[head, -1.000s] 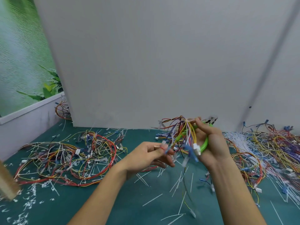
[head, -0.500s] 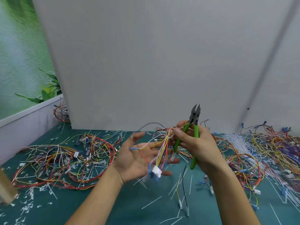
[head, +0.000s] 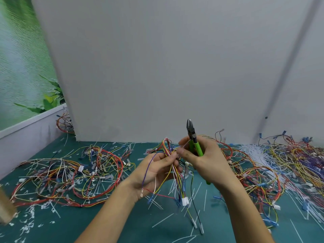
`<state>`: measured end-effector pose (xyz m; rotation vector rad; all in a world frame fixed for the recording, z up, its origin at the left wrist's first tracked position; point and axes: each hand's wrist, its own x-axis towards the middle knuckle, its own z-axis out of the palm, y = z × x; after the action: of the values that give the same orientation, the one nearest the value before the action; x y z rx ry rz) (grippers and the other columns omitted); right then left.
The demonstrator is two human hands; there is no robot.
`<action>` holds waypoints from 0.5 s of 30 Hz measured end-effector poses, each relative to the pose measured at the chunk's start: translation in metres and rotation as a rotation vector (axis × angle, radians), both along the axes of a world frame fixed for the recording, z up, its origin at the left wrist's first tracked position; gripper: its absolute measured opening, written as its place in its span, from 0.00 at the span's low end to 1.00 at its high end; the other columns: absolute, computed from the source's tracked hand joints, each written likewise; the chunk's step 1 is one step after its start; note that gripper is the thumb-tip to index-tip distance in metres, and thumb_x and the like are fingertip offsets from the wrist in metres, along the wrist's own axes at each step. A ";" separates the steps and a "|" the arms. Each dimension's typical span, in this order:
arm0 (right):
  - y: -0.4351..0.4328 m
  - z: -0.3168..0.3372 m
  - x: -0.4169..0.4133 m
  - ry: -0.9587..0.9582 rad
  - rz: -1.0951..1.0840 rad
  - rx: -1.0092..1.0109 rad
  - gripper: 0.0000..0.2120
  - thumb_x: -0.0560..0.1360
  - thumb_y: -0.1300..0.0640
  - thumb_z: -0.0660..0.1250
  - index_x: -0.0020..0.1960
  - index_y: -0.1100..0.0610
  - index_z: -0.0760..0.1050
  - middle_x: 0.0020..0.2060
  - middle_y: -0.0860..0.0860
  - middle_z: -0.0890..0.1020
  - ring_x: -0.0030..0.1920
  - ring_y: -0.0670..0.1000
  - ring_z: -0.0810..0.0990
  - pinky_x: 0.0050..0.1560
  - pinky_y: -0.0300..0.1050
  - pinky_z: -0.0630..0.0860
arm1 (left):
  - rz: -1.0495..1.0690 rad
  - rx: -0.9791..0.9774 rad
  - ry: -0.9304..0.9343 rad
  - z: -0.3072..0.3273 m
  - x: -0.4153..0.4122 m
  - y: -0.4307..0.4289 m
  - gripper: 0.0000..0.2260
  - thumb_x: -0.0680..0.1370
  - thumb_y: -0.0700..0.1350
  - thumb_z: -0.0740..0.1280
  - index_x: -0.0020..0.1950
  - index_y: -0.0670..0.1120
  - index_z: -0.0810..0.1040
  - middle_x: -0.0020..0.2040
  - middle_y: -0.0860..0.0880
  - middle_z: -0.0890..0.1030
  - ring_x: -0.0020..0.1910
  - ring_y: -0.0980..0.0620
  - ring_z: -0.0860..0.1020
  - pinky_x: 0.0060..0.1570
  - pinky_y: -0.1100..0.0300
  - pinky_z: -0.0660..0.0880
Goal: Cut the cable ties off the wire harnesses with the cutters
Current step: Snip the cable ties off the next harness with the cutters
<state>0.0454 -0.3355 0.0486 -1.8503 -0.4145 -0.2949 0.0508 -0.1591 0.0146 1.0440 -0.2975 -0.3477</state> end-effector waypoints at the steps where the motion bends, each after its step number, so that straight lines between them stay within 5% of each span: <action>1: 0.000 0.000 0.000 0.009 -0.010 0.035 0.06 0.76 0.59 0.76 0.48 0.50 0.81 0.34 0.45 0.83 0.34 0.41 0.80 0.38 0.34 0.76 | 0.018 -0.011 -0.005 0.000 0.000 0.000 0.05 0.78 0.42 0.69 0.45 0.42 0.83 0.39 0.45 0.80 0.39 0.47 0.82 0.40 0.56 0.80; 8: 0.002 -0.003 0.004 0.080 -0.112 0.171 0.05 0.76 0.61 0.75 0.49 0.52 0.82 0.42 0.53 0.86 0.46 0.51 0.86 0.53 0.47 0.83 | 0.093 -0.032 -0.066 -0.002 0.005 0.001 0.05 0.76 0.44 0.72 0.44 0.43 0.81 0.41 0.43 0.81 0.41 0.45 0.81 0.42 0.53 0.79; 11: -0.001 -0.005 0.006 0.100 -0.148 0.206 0.05 0.76 0.60 0.75 0.49 0.52 0.82 0.42 0.52 0.86 0.43 0.49 0.86 0.52 0.48 0.83 | 0.109 0.048 -0.161 -0.005 0.007 0.006 0.10 0.74 0.45 0.74 0.51 0.42 0.81 0.44 0.44 0.81 0.46 0.45 0.80 0.45 0.53 0.79; 15: -0.006 -0.007 0.010 0.099 -0.194 0.182 0.03 0.77 0.58 0.75 0.50 0.52 0.83 0.42 0.52 0.86 0.39 0.43 0.84 0.45 0.42 0.82 | 0.280 0.250 -0.320 -0.007 0.009 0.009 0.09 0.73 0.47 0.73 0.50 0.44 0.82 0.40 0.50 0.81 0.39 0.54 0.78 0.41 0.59 0.77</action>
<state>0.0557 -0.3411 0.0416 -1.7201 -0.1344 -0.3589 0.0599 -0.1501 0.0073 1.3712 -0.3943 0.0392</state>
